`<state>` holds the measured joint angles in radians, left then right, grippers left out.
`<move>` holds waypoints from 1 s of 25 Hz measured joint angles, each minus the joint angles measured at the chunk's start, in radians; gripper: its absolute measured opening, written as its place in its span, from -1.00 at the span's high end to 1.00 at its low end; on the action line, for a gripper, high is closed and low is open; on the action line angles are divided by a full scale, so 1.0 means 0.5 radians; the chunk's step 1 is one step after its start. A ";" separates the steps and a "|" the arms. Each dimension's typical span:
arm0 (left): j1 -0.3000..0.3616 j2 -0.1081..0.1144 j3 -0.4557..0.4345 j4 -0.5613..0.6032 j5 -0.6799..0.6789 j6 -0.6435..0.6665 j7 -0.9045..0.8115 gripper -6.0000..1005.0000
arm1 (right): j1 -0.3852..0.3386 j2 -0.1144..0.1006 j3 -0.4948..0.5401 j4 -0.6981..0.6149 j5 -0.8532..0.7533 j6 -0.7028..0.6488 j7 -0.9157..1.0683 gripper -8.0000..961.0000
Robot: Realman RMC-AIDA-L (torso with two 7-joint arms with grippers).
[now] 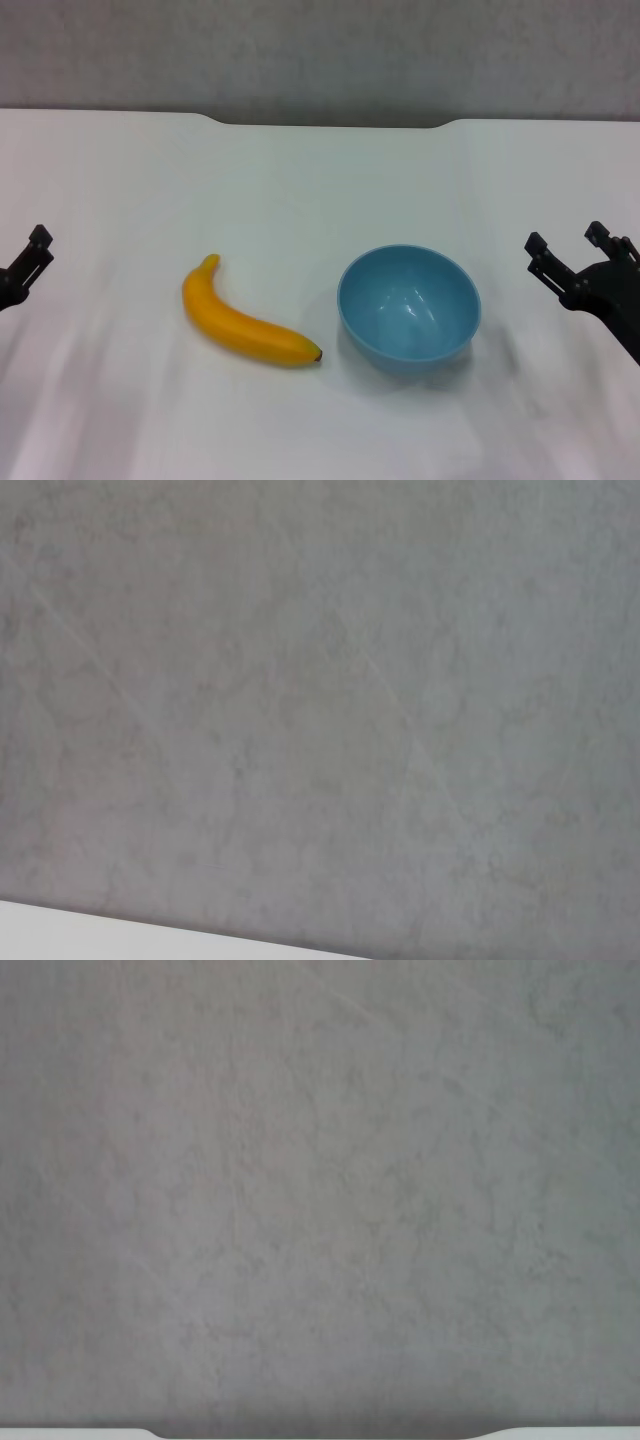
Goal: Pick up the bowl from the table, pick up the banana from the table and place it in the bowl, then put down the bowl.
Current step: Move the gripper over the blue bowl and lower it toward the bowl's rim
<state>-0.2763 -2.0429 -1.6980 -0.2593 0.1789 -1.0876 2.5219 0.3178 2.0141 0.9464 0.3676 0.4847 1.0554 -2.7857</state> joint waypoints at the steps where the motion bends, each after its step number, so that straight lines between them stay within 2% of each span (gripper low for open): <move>1: 0.001 0.001 0.000 0.000 0.000 0.000 0.000 -0.77 | 0.000 0.000 0.000 0.000 0.000 0.000 0.000 -0.88; 17: 0.008 0.008 0.001 -0.033 0.050 0.003 -0.045 -0.77 | -0.009 -0.001 -0.018 0.009 0.001 0.018 0.012 -0.89; 19: 0.043 0.019 0.002 -0.143 0.139 0.057 -0.158 -0.77 | -0.001 -0.007 -0.030 0.018 -0.006 0.008 0.066 -0.89; 20: 0.121 0.032 0.002 -0.374 0.289 0.204 -0.323 -0.77 | 0.003 -0.014 -0.030 0.026 -0.016 0.006 0.114 -0.89; 21: 0.121 0.032 0.002 -0.374 0.289 0.204 -0.323 -0.77 | 0.004 -0.020 -0.027 0.031 -0.038 0.003 0.158 -0.89; 22: 0.156 0.035 0.003 -0.486 0.362 0.284 -0.391 -0.77 | 0.006 -0.028 -0.018 0.040 -0.070 -0.004 0.204 -0.89; 25: 0.300 0.029 0.004 -0.998 0.747 0.686 -0.657 -0.77 | 0.010 -0.068 0.025 0.106 -0.187 -0.080 0.343 -0.89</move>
<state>-0.1263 -2.0284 -1.6958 -0.7585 0.5523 -0.7448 2.1932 0.3227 1.9799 0.9590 0.4204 0.3914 1.0156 -2.6143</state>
